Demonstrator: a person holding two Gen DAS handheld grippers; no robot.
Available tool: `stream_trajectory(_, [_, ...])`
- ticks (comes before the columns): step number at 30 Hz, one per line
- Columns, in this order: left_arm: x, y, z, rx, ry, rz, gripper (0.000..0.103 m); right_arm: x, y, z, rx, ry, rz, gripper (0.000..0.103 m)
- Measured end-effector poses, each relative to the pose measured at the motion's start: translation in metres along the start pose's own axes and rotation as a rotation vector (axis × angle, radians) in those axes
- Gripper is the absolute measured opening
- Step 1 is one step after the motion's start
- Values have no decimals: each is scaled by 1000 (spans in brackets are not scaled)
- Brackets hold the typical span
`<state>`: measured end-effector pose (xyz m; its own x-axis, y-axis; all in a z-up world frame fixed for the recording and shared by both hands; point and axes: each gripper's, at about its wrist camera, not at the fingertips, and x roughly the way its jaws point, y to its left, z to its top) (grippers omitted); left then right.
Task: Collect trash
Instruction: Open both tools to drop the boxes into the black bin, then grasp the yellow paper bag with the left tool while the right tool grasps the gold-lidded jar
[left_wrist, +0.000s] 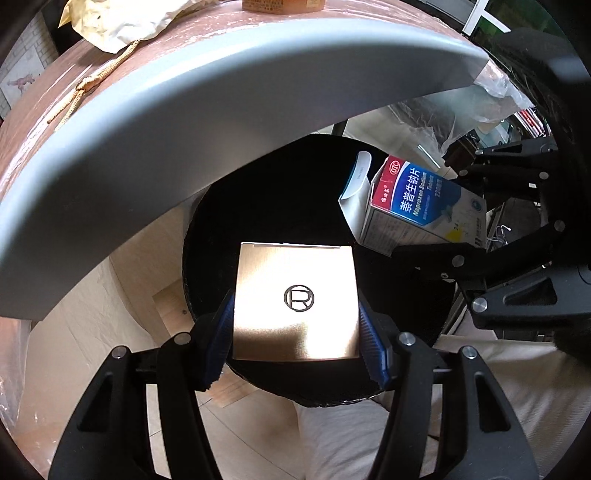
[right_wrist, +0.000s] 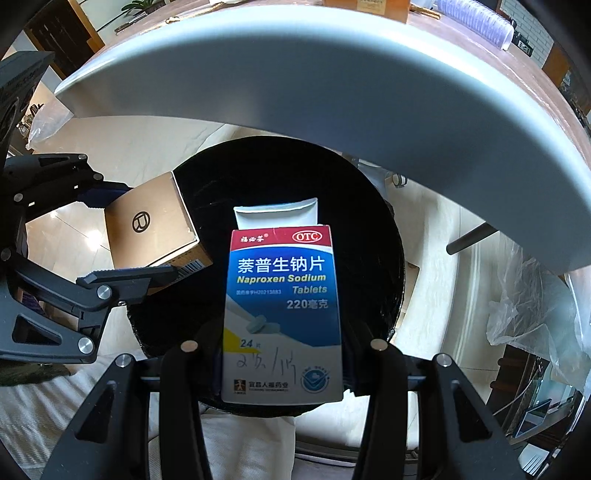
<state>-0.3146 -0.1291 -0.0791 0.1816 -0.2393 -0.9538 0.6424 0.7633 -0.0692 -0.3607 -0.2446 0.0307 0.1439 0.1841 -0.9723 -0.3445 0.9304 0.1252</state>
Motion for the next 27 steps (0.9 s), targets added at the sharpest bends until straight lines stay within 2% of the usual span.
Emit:
stream_trajectory(12, [9, -1, 3, 21, 2, 30, 62, 5, -1, 2, -5, 2, -23, 46])
stream_trajectory(13, [5, 0, 1, 24, -8, 41, 62, 5, -3, 2, -4, -4, -30, 48])
stream_trajectory(14, [4, 1, 0, 22, -12, 47, 66, 5, -4, 2, -1, -5, -34, 58])
stream_trajectory(15, [3, 2, 0, 14, -20, 42, 75, 4, -4, 2, 3, -6, -32, 65])
stream_trajectory(16, [2, 3, 0, 6, -28, 29, 78, 3, -5, 2, 10, -10, -24, 67])
stream_trajectory(20, [-3, 10, 1, -38, -42, -7, 79, -2, -7, 0, 11, -19, -22, 67])
stream_trajectory(27, [-30, 9, -3, -32, -87, 44, 80, -37, -17, -10, 48, -69, -7, 67])
